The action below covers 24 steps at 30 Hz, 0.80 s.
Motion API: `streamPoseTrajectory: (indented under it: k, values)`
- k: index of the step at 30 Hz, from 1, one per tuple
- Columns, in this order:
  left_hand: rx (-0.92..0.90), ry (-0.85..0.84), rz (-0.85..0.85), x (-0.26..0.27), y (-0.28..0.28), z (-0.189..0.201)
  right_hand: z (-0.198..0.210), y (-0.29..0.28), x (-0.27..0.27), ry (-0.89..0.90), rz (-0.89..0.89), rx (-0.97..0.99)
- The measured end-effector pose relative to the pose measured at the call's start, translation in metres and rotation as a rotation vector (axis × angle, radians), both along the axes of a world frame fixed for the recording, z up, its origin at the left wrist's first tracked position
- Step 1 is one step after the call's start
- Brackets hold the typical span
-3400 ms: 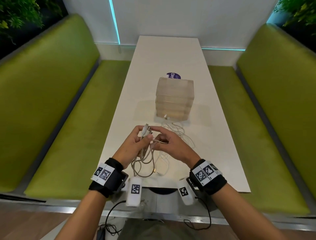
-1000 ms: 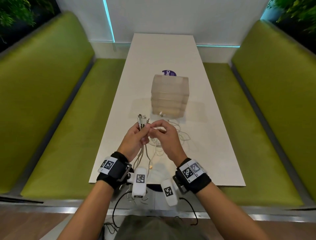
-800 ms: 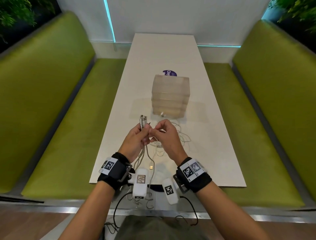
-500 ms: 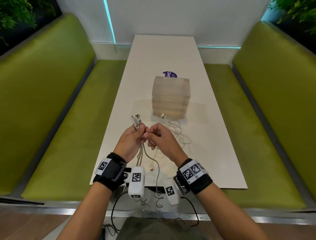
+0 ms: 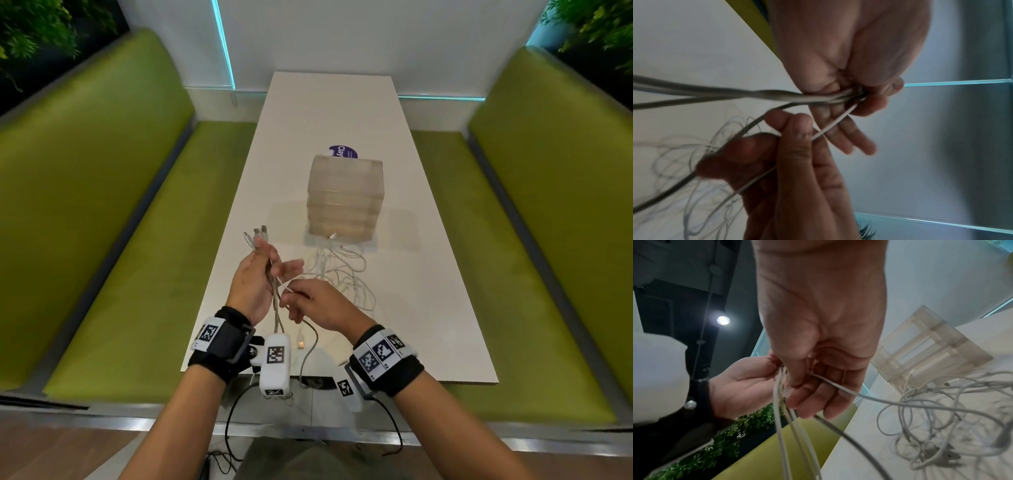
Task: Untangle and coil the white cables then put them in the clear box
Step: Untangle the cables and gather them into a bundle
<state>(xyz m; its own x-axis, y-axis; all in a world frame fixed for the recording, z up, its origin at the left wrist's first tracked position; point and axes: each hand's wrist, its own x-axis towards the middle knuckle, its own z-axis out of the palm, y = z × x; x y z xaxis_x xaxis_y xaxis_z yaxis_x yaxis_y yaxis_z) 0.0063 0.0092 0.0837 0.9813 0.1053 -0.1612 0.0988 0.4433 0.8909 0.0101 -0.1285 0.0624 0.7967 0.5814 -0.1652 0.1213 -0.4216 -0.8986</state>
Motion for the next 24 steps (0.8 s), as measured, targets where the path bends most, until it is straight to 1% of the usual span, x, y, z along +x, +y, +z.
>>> streamPoseTrajectory:
  k: [3, 6, 10, 12, 14, 16, 19, 24]
  values:
    - [-0.051, 0.022, 0.076, 0.003, 0.008, 0.007, -0.007, -0.011, 0.002, 0.005, 0.005, -0.08]
    - [-0.09, -0.011, 0.134, 0.008, 0.03, 0.015, -0.02, -0.033, 0.015, -0.042, 0.019, -0.188]
    - [-0.08, -0.041, 0.236, 0.009, 0.053, 0.022, -0.033, -0.059, 0.039, -0.089, -0.088, -0.235]
    - [-0.102, -0.047, 0.293, 0.007, 0.062, 0.024, -0.037, -0.07, 0.053, -0.125, -0.128, -0.301]
    - [-0.135, -0.058, 0.325, 0.005, 0.071, 0.027, -0.041, -0.083, 0.064, -0.158, -0.211, -0.324]
    - [-0.12, -0.055, 0.342, 0.004, 0.077, 0.025, -0.041, -0.093, 0.07, -0.16, -0.31, -0.276]
    - [0.008, -0.044, 0.309, 0.005, 0.068, 0.014, -0.031, -0.089, 0.07, -0.161, -0.396, -0.112]
    - [0.285, 0.036, 0.115, 0.01, 0.028, -0.019, -0.012, -0.06, 0.063, -0.119, -0.341, 0.139]
